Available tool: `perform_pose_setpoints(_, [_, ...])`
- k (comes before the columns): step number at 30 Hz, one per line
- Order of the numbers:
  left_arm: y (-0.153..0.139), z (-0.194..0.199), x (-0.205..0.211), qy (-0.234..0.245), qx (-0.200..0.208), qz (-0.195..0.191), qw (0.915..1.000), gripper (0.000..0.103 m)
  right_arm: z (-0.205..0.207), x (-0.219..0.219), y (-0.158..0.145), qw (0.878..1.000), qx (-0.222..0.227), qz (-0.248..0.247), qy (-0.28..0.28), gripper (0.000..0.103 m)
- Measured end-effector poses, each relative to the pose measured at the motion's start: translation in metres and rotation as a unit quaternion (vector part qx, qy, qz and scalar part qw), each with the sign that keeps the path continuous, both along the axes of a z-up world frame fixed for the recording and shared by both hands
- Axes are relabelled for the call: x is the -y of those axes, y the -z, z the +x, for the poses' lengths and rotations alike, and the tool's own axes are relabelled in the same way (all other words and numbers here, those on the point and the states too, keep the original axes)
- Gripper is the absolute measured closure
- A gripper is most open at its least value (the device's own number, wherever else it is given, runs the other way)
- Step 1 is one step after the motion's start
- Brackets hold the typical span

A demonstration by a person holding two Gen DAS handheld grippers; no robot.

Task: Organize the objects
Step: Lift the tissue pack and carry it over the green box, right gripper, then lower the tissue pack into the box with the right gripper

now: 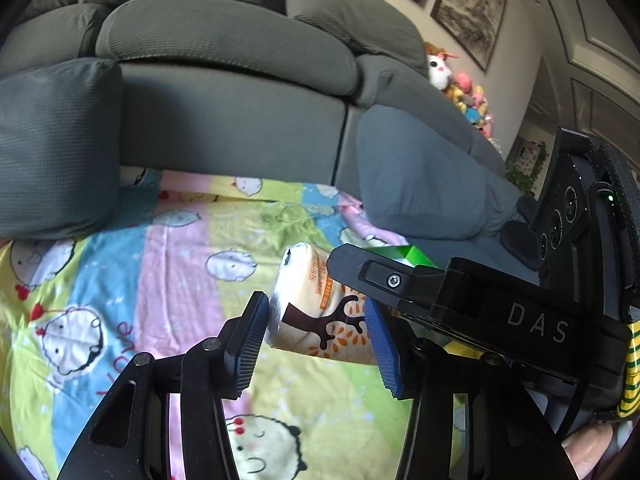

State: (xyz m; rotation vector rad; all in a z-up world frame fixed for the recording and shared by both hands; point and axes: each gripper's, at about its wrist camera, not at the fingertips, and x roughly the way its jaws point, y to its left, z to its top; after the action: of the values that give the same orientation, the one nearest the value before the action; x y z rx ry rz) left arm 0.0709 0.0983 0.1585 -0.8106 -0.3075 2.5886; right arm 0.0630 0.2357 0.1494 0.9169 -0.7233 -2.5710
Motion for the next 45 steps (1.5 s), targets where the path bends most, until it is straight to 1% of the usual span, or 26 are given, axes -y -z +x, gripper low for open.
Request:
perform_pose_setpoints(10, [-0.008, -0.008, -0.041, 0.048, -0.018, -0.002, 0.9987, 0.052, 0.013, -0.038, -0.008, 0.998, -0.021, -0.001, 0.051, 0.046])
perform_pose_setpoints(19, [-0.013, -0.013, -0.084, 0.089, -0.03, -0.023, 0.9953, 0.052, 0.021, -0.077, -0.008, 0.995, -0.028, -0.017, 0.097, 0.046])
perform_pose_setpoints(30, [-0.007, -0.019, -0.123, 0.124, -0.021, -0.043, 0.9911, 0.052, 0.026, -0.116, 0.003, 0.99, -0.014, -0.038, 0.136, 0.046])
perform_pose_setpoints(45, [0.007, -0.028, -0.15, 0.147, 0.004, -0.055, 0.9877, 0.052, 0.025, -0.142, 0.018, 0.985, 0.014, -0.047, 0.164, 0.046])
